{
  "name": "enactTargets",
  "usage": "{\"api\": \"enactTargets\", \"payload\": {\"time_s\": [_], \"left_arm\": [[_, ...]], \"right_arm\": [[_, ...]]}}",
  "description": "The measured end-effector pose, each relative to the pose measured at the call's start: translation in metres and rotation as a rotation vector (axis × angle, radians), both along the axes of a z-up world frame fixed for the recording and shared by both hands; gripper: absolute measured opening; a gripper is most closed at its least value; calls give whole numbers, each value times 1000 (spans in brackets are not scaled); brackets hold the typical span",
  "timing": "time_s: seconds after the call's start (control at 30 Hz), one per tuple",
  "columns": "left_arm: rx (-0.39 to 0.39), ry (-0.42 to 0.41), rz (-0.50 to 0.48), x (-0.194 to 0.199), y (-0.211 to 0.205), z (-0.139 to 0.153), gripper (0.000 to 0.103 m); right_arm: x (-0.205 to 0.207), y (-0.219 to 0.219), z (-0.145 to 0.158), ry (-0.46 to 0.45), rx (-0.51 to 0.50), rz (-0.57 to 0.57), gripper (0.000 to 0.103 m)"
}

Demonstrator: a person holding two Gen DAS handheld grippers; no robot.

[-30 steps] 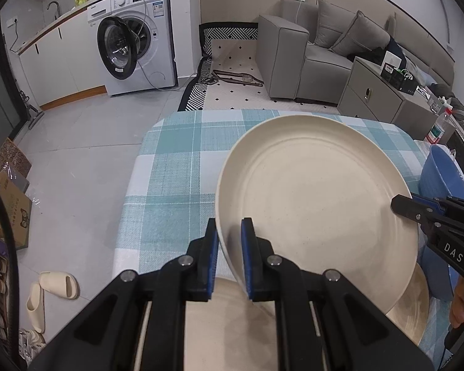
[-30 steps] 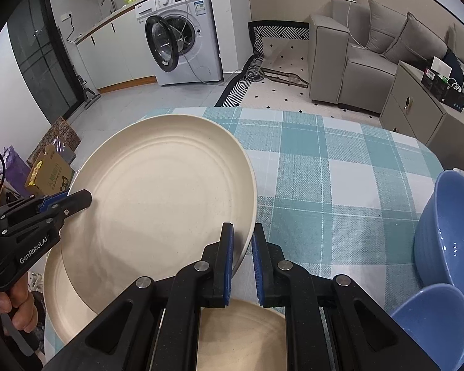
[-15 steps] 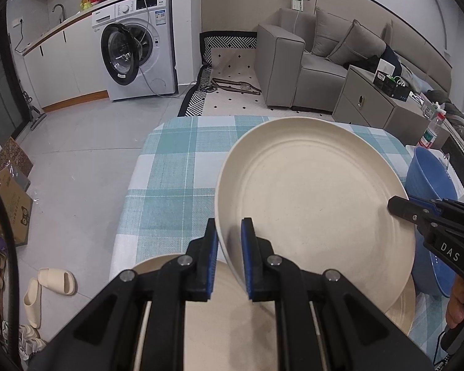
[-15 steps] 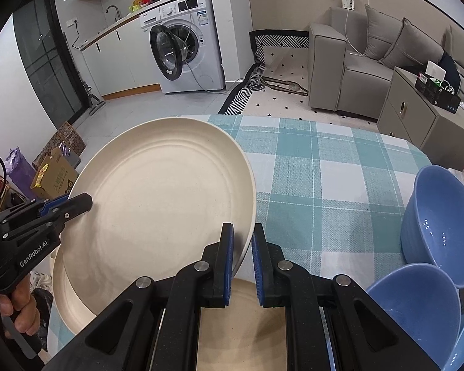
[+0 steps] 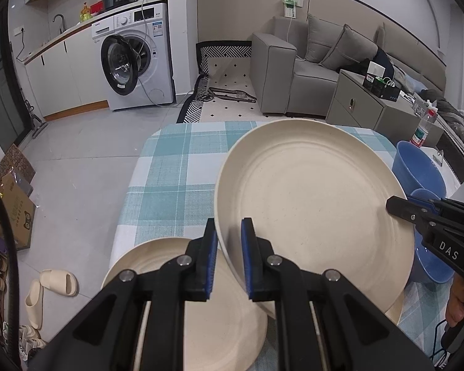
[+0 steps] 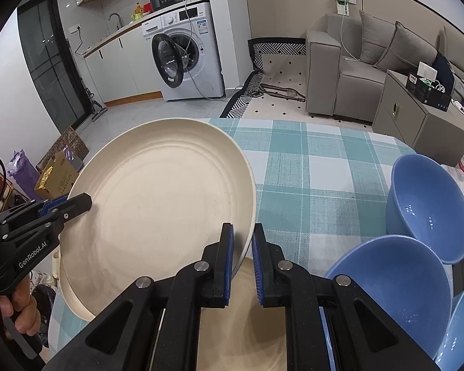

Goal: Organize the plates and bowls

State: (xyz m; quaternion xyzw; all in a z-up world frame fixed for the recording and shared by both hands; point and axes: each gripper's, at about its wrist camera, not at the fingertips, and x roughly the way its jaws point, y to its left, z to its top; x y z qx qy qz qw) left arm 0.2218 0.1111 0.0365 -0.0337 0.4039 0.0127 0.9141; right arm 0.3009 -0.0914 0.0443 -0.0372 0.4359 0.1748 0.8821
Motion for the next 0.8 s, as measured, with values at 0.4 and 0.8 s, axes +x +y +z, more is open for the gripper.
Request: {"api": "enactTargets", "payload": {"time_s": [0.4, 0.8], "left_arm": [[2, -5, -2, -24, -10, -3, 12], [17, -16, -8, -50, -18, -2, 12]], "right_arm": [[-25, -10, 5, -20, 11, -5, 12], [-49, -19, 7, -36, 18, -8, 12]]}}
